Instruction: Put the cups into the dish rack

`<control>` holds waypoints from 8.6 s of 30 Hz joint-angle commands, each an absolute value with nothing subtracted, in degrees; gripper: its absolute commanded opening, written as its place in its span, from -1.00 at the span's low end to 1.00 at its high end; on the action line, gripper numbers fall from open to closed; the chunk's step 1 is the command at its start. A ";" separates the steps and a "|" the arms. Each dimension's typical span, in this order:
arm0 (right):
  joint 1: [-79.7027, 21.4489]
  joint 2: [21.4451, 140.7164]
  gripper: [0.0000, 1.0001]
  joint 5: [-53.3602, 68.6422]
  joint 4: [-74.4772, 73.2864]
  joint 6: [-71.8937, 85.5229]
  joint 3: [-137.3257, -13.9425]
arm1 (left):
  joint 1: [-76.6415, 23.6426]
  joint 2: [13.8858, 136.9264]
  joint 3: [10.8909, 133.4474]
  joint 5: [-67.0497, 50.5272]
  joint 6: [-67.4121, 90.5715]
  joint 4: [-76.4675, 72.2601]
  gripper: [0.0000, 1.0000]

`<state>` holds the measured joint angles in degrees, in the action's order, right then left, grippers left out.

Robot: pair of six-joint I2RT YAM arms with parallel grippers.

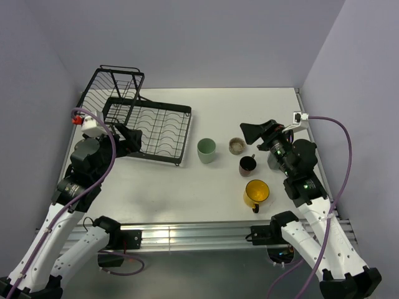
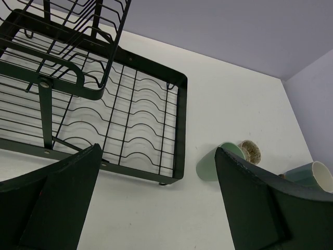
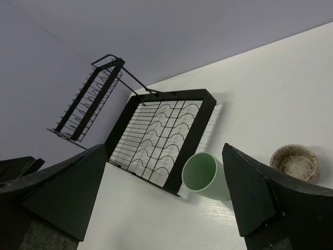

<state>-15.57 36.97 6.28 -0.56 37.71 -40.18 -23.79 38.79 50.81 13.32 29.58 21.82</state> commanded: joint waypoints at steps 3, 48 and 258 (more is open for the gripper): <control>-15.73 37.00 1.00 4.31 -2.02 36.13 -43.94 | -23.29 38.32 50.98 12.22 29.18 20.04 0.95; -44.82 88.59 0.25 -21.45 -19.07 24.61 -70.22 | -21.88 38.50 50.63 9.93 29.44 19.51 0.93; -28.48 57.74 0.15 0.70 -6.68 38.41 -52.21 | -24.17 128.94 119.80 28.56 20.30 45.88 0.53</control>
